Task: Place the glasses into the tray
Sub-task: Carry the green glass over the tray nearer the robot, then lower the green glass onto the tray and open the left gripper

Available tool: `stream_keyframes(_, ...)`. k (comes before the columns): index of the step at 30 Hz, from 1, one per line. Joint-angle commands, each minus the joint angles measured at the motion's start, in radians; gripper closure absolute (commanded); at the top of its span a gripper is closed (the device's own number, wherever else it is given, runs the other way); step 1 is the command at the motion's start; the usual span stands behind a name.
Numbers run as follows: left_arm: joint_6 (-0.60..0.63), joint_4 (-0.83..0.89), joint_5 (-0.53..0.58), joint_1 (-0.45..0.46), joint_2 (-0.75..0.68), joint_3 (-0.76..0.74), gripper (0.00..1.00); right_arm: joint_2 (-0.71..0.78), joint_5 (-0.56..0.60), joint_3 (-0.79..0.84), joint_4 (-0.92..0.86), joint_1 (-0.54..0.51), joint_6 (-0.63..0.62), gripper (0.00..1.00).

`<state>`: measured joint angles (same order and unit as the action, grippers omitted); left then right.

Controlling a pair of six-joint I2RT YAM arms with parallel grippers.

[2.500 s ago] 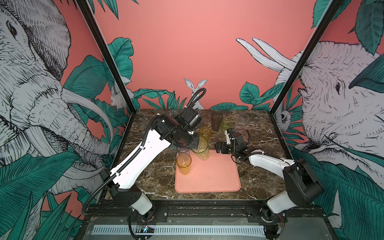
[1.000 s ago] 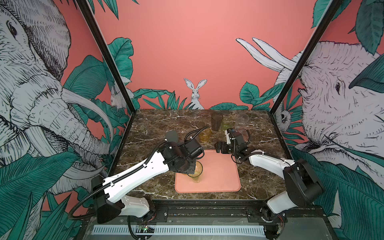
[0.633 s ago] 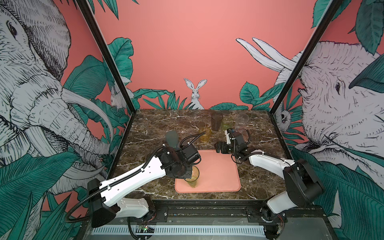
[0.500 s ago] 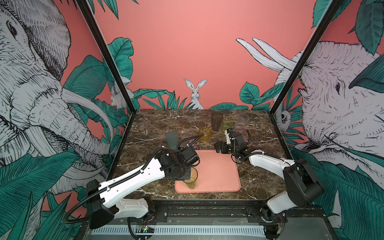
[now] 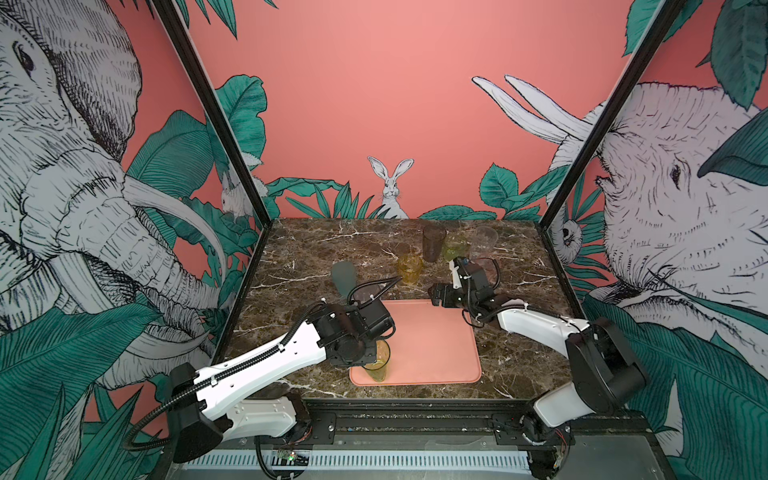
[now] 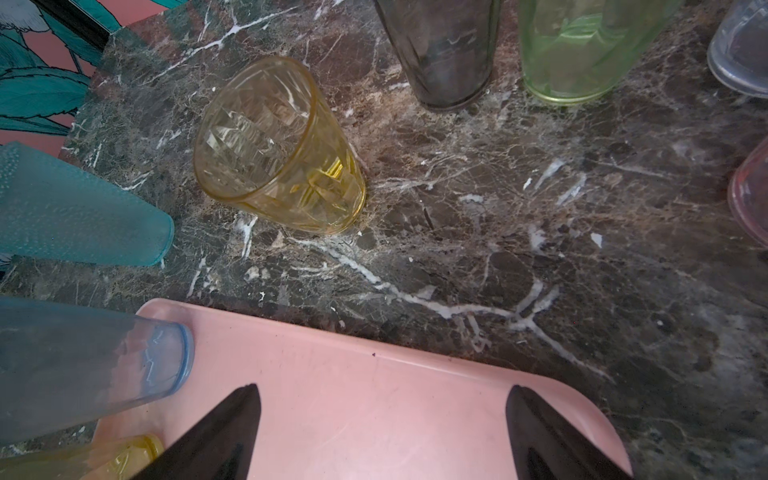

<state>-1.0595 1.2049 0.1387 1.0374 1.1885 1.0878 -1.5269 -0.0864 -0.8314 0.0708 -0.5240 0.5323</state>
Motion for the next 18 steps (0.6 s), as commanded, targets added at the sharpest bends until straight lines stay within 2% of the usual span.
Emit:
stream_keyframes(1,-0.033,0.023,0.033,0.003,-0.009,0.004,1.00,-0.009,0.003,0.005,0.036,-0.005,0.008,0.06)
stream_keyframes(18,-0.052,0.030,0.064,0.003,-0.010,-0.041,1.00,-0.004,0.008,0.005,0.030,-0.005,0.003,0.06)
